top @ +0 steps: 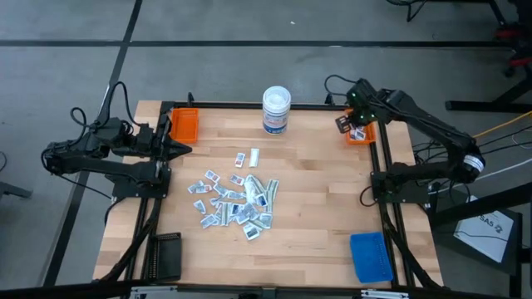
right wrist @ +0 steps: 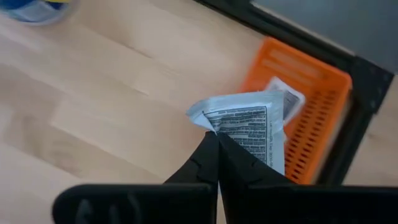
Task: Pick & Place First Aid Supplies
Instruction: Put the gray towelette pack into the right orange bin
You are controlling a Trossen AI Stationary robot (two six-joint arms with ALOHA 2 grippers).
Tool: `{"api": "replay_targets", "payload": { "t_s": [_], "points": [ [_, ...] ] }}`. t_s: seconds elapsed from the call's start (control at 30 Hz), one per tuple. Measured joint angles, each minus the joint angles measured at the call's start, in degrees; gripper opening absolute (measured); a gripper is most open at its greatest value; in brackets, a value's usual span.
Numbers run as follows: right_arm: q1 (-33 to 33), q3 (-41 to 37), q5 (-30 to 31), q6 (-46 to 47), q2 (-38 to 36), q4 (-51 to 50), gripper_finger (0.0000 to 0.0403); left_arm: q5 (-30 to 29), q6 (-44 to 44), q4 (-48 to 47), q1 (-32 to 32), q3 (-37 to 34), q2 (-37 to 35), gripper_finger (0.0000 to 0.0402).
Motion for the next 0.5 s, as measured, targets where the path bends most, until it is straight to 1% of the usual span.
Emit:
{"api": "replay_targets", "payload": {
  "t_s": [0.27, 0.5],
  "points": [
    [-5.74, -7.77, -0.04, -0.86, 0.02, 2.04, 0.0003, 0.0, -0.01, 0.0, 0.01, 0.0, 0.0, 0.0004],
    [-6.19, -12.69, -0.47, -0.92, 0.02, 9.0, 0.0006, 0.01, 0.01, 0.0, 0.0, 0.0, 0.0, 0.0004]
  ]
}}
